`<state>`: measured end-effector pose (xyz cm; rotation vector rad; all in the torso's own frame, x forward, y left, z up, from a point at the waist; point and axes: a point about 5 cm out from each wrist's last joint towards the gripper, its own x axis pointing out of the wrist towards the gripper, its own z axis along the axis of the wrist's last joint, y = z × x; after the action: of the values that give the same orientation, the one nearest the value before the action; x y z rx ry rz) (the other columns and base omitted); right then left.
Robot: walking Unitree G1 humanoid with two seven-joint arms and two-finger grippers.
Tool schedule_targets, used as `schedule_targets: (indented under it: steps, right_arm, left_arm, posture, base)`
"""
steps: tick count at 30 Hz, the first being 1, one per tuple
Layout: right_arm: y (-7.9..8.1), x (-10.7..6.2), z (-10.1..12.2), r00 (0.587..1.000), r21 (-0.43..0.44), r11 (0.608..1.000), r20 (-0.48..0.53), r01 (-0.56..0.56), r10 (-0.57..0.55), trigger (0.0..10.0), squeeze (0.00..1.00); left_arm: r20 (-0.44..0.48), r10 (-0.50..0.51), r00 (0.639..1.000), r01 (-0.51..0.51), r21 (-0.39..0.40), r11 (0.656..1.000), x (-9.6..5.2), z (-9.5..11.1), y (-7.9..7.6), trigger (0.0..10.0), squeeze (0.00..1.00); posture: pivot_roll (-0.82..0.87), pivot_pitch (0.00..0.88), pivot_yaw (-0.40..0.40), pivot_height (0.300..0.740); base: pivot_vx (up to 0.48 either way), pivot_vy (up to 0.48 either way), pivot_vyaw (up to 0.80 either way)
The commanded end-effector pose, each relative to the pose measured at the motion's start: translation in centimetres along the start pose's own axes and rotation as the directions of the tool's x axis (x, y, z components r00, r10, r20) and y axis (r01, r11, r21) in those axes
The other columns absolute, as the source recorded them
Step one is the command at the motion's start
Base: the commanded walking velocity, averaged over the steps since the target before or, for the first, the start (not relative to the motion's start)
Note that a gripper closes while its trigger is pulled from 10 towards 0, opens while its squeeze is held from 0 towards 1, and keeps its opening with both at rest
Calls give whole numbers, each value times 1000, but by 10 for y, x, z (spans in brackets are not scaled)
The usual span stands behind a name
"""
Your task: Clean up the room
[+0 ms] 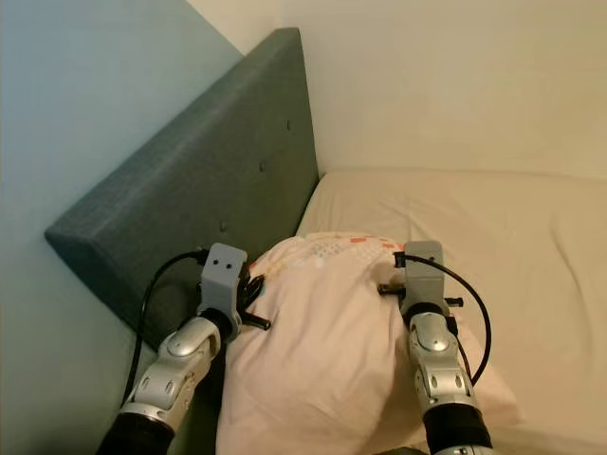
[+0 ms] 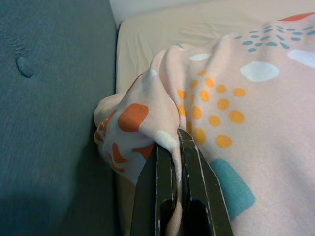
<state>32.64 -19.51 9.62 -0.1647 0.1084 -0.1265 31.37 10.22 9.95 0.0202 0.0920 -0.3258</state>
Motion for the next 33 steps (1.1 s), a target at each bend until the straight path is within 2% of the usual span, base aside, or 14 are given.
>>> schedule_targets:
  steps: [1, 29, 33]
  right_arm:
    - [11, 0, 9, 999, 7, 999, 38, -38, 37, 10000, 0]
    - [16, 0, 10, 996, 18, 997, 41, -74, 73, 10000, 0]
    - [18, -2, 9, 994, -11, 995, 42, -104, 104, 10000, 0]
  left_arm:
    - [42, -13, 999, 14, -3, 1000, -1, 8, -4, 10000, 0]
    - [54, 9, 998, -10, 16, 1000, -6, 8, 0, 10000, 0]
    - [55, 11, 998, -13, 25, 1000, -6, 8, 1, 10000, 0]
  posture:
    - [-102, 80, 87, 739]
    - [-91, 83, 77, 739]
    - [-93, 86, 81, 739]
  base:
    - [262, 0, 0]
    - [0, 0, 0]
    - [0, 0, 0]
